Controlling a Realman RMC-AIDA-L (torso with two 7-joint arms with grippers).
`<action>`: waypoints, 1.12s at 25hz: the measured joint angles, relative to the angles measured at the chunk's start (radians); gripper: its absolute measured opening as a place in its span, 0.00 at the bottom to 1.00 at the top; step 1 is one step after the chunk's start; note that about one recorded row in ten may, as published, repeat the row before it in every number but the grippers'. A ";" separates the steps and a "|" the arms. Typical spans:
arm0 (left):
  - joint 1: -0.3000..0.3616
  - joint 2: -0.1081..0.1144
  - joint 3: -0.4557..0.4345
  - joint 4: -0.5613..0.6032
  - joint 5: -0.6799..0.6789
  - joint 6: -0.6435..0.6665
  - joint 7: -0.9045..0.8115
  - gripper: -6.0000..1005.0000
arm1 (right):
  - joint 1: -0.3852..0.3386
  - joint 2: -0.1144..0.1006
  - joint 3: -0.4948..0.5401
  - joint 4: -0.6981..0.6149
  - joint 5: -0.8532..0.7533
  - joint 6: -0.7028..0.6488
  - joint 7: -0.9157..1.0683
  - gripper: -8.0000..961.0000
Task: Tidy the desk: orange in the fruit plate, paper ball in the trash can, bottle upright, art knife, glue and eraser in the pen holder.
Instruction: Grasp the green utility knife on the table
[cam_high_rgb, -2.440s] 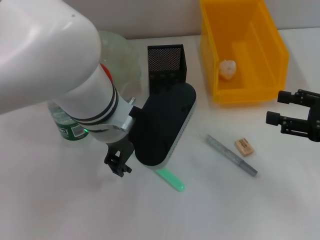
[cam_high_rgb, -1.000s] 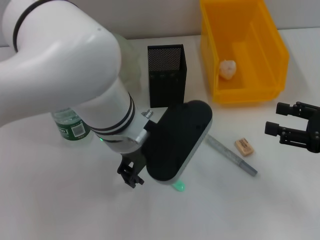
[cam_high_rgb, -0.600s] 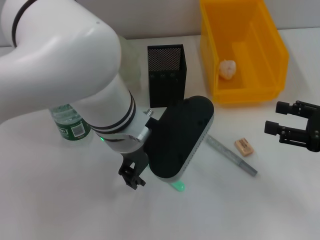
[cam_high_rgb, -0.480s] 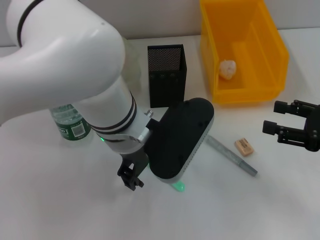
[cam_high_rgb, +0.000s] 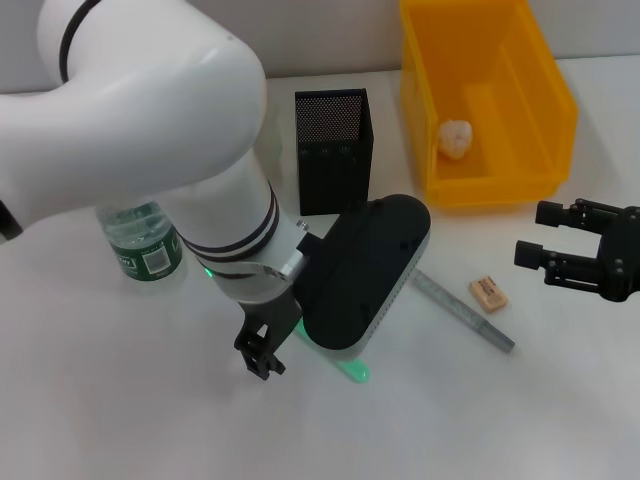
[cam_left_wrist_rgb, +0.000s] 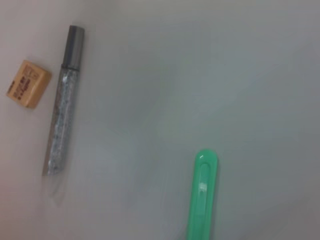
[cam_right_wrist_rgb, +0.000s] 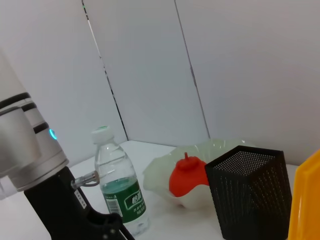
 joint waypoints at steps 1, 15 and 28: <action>0.000 0.000 0.000 0.000 0.000 0.000 0.000 0.75 | 0.000 0.000 0.000 0.000 0.000 0.000 0.000 0.77; -0.012 0.000 -0.008 -0.007 -0.006 -0.018 0.013 0.72 | 0.006 -0.003 0.000 0.005 -0.013 0.027 -0.011 0.77; -0.011 -0.001 0.000 -0.073 -0.001 -0.054 0.041 0.69 | 0.023 -0.003 0.000 0.024 -0.015 0.058 -0.011 0.77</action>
